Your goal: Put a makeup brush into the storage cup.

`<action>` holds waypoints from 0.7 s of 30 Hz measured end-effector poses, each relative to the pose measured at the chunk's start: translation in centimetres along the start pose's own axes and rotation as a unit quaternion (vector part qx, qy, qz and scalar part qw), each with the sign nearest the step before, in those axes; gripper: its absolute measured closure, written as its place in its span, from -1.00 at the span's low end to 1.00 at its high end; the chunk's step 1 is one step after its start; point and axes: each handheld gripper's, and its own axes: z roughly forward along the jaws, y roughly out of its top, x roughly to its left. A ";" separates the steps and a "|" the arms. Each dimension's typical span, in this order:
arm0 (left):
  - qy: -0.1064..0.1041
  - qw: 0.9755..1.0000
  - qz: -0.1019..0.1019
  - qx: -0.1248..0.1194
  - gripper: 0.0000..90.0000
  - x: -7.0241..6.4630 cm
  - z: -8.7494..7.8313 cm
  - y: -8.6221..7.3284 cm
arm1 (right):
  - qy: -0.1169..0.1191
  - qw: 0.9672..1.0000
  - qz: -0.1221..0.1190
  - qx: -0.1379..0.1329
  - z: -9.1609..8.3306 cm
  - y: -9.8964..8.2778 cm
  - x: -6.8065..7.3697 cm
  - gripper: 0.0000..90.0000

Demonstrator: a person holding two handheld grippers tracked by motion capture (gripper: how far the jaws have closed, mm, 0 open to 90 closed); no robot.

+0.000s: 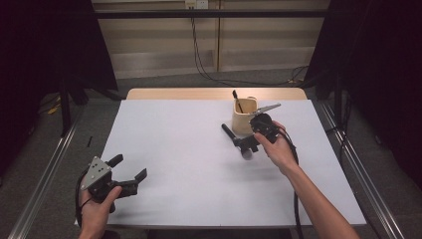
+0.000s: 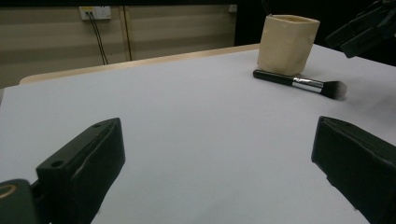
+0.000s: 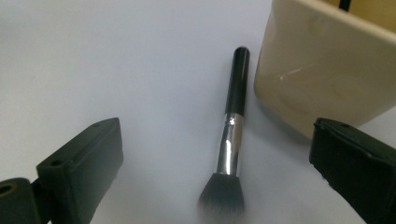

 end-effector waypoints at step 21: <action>-0.004 1.000 0.002 0.004 -0.94 0.0 0.0 0.0 | 0.008 0.985 -0.009 0.173 3.3 1.4 0.1 -0.77</action>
